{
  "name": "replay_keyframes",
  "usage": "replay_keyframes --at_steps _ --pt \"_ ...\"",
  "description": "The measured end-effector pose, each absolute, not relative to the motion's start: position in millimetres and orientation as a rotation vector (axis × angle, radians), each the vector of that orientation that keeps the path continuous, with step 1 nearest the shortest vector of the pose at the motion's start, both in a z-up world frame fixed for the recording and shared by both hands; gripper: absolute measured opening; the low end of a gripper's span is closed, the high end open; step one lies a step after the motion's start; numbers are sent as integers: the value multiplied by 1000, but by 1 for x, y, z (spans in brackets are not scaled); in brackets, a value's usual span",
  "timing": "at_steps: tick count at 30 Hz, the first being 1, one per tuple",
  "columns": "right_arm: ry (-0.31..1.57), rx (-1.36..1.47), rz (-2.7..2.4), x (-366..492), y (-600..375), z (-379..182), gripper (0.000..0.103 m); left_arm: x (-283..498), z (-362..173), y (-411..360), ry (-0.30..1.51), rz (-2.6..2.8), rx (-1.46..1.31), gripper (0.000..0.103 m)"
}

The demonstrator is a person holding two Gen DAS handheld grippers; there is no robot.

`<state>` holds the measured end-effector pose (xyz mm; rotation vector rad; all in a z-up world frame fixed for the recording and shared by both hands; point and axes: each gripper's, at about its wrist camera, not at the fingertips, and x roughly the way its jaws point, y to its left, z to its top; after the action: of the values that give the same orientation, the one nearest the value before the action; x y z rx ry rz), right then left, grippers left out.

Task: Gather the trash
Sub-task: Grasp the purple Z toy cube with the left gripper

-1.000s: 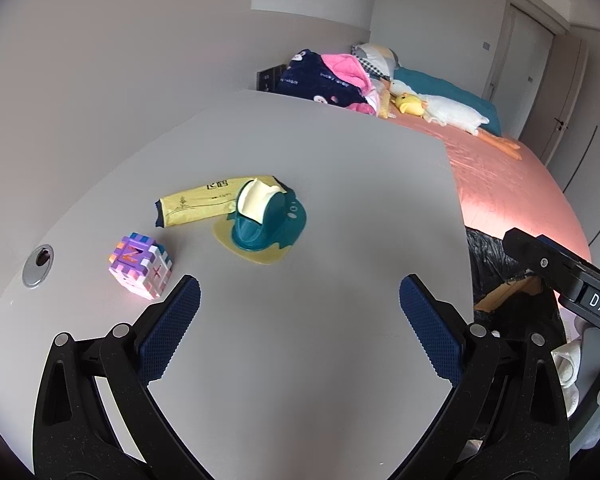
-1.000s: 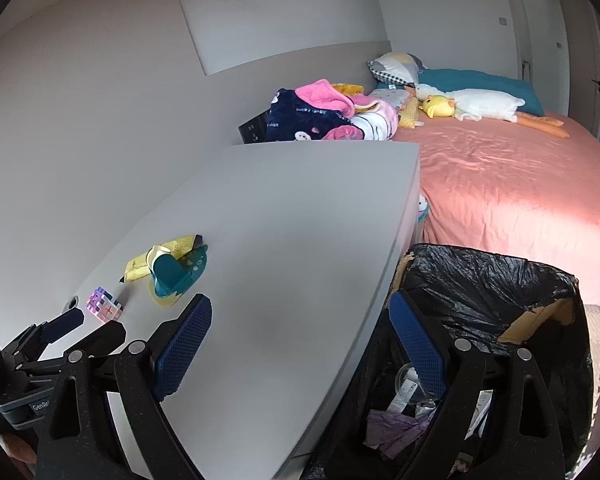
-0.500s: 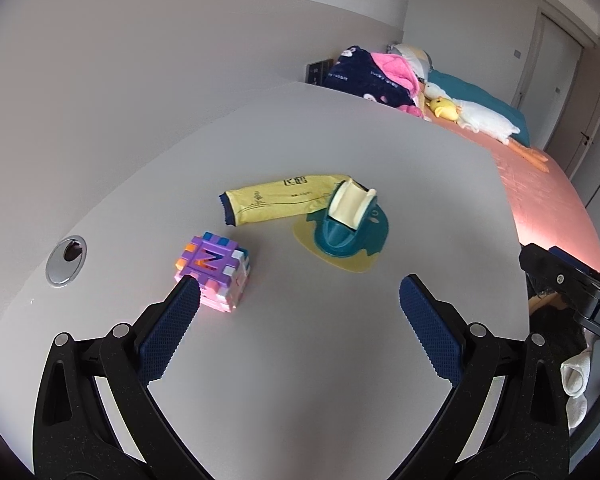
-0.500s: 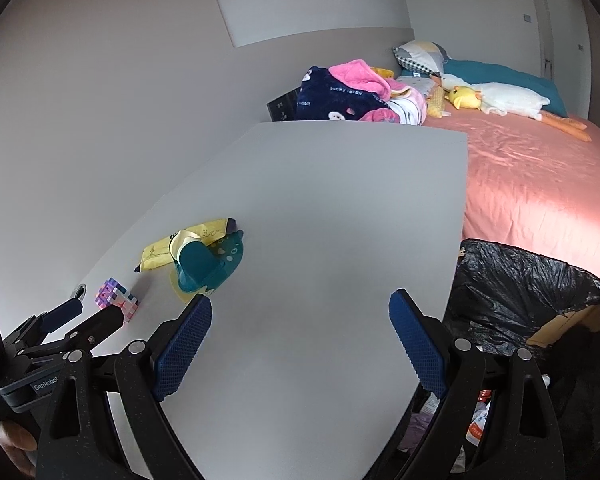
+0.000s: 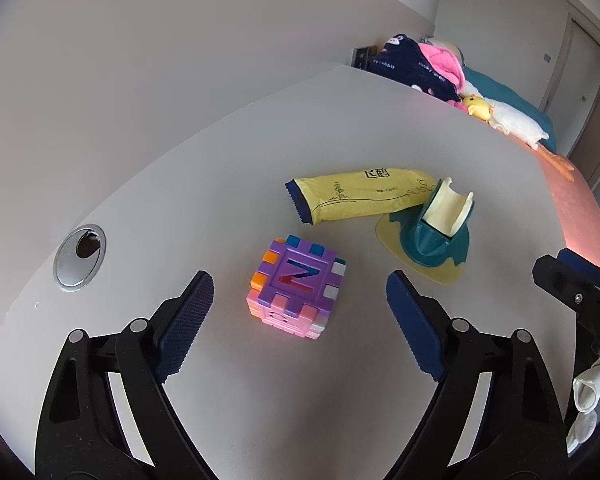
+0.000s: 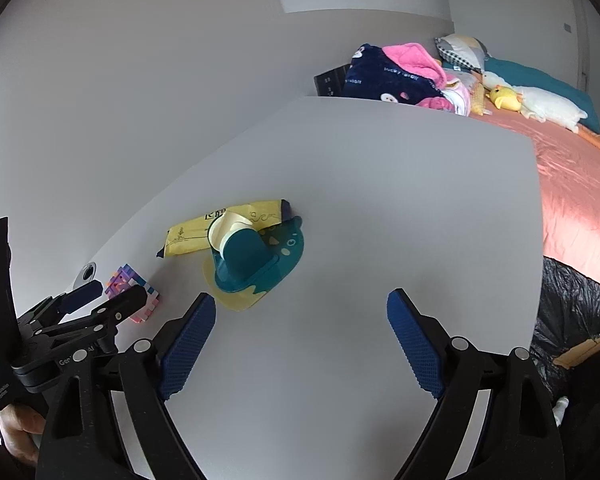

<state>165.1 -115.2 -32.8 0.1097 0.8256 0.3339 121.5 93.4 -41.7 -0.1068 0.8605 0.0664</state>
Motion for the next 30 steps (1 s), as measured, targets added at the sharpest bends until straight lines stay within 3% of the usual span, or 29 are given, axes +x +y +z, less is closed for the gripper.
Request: replay_keyframes --at_steps 9,22,26,29,30 --pt "854 39 396 195 -74 -46 76 130 -53 102 891 61 -106 69" --pt "863 85 390 223 -50 -61 73 131 -58 110 885 62 -154 64" --pt "870 77 362 229 -45 -64 61 129 -58 112 883 63 -168 63" --pt "878 61 358 228 -41 -65 52 128 -57 111 886 50 -164 43" --pt "877 56 354 226 -40 -65 52 129 -57 111 889 48 -166 43"
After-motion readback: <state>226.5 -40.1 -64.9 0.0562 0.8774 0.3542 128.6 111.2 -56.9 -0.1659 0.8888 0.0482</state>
